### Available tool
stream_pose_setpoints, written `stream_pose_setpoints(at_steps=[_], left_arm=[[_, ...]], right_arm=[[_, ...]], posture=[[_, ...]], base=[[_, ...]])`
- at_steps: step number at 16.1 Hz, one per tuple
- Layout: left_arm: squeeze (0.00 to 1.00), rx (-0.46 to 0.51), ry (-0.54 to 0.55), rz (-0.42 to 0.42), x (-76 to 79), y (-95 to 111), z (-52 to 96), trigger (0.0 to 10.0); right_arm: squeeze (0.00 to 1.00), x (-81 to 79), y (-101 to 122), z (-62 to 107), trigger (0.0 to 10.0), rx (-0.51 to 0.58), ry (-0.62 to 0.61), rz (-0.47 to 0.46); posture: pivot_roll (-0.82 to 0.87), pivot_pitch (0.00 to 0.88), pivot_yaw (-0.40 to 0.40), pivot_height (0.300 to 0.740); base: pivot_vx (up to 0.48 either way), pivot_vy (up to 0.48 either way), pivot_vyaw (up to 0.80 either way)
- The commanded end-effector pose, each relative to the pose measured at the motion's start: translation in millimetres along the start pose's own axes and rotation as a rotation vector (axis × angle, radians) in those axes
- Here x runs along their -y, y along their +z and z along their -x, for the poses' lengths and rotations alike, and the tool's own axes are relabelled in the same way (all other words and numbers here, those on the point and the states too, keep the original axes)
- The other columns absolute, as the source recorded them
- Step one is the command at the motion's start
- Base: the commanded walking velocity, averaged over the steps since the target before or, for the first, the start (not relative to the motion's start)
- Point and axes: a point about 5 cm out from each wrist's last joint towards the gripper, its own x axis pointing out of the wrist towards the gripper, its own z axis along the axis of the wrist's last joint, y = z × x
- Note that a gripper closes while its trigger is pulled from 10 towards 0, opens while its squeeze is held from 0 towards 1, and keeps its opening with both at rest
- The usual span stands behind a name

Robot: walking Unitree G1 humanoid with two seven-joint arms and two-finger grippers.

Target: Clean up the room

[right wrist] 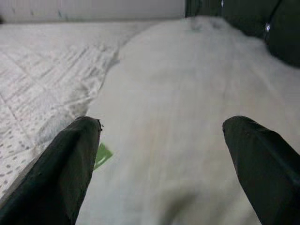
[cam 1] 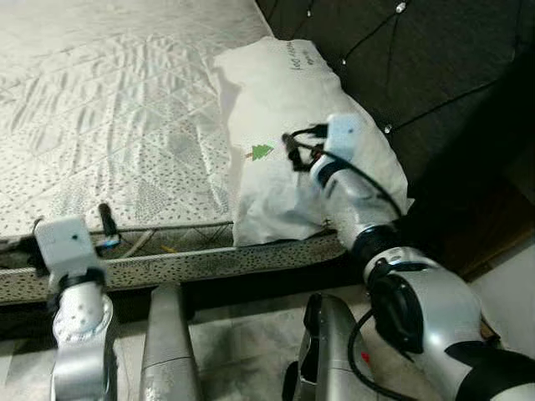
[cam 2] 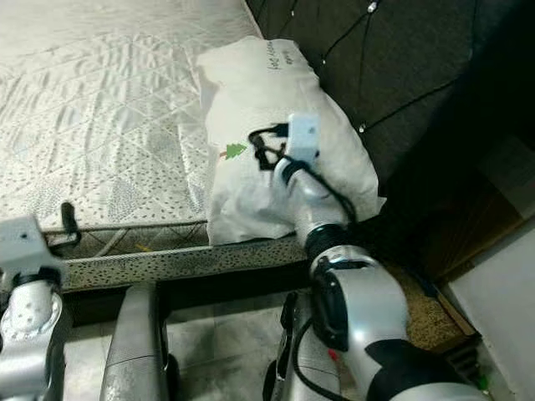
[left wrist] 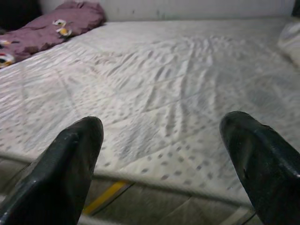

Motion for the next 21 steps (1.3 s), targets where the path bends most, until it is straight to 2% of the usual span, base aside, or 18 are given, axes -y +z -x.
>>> stream_pose_setpoints(at_steps=[1,3,4,5,6,8,10,12,13,16,18,20,21], left_arm=[[0.00,0.008,-0.010,0.020,5.3,1,-3.1,10.0],[0.00,0.023,-0.043,0.054,8.9,4,-6.4,10.0],[0.00,0.037,-0.053,0.049,10.2,4,-12.6,10.0],[0.00,0.038,-0.053,0.050,10.2,4,-14.9,10.0],[0.00,0.045,-0.061,0.052,12.4,6,-20.4,10.0],[0.00,0.055,-0.075,0.057,16.8,8,-23.7,10.0],[0.00,0.048,-0.103,0.079,28.4,7,-20.9,10.0],[0.00,0.049,-0.111,0.075,27.1,7,-22.6,10.0],[0.00,0.049,-0.111,0.069,24.6,7,-23.0,10.0],[0.00,0.034,-0.111,0.042,12.0,1,-18.4,10.0],[0.00,-0.011,-0.117,0.007,0.9,-12,-8.9,10.0],[0.00,-0.031,-0.131,-0.006,0.0,-19,-6.0,10.0],[0.00,-0.038,-0.148,-0.010,-0.4,-22,-1.5,10.0]], right_arm=[[1.00,8.4,11,1.1,10.0,0.067,-0.001,0.010],[1.00,10.4,11,5.1,10.0,0.106,0.034,0.016],[0.44,10.4,9,12.0,10.0,0.159,0.072,0.063],[0.44,10.5,9,13.6,10.0,0.169,0.072,0.065],[0.00,11.5,6,16.8,10.0,0.179,0.057,0.057],[0.00,11.2,5,18.9,10.0,0.185,0.055,0.050],[0.00,7.0,12,17.3,10.0,0.197,0.106,0.084],[0.00,1.9,23,13.8,10.0,0.203,0.161,0.131],[0.00,1.6,23,12.8,10.0,0.195,0.165,0.123],[0.00,-0.4,7,13.3,10.0,0.109,0.158,0.113],[0.00,-2.1,-8,16.7,10.0,0.038,0.177,0.141],[0.00,-3.8,-15,18.6,10.0,0.006,0.211,0.169],[0.00,-1.4,-27,24.3,10.0,-0.045,0.226,0.180]], posture=[[0.15,0.000,-0.098,0.516],[0.13,0.000,-0.087,0.516],[0.10,0.000,-0.070,0.521],[0.10,0.000,-0.070,0.526],[0.07,0.000,-0.064,0.536],[0.06,0.000,-0.063,0.546],[0.05,0.000,-0.055,0.566],[0.06,0.000,-0.053,0.590],[0.07,0.000,-0.054,0.600],[0.07,0.000,-0.056,0.625],[0.06,0.000,-0.046,0.644],[0.05,0.000,-0.044,0.659],[0.05,0.002,-0.035,0.674]], base=[[0.000,0.000,0.00],[0.000,0.000,0.00],[0.000,0.000,0.00],[0.000,0.000,0.00],[0.000,0.000,0.00],[0.000,0.000,0.00],[0.000,0.000,0.00],[0.000,0.000,0.00],[0.000,0.000,0.00],[0.000,0.000,0.00],[0.000,0.000,0.00],[0.000,0.000,0.00],[0.000,0.000,0.00]])
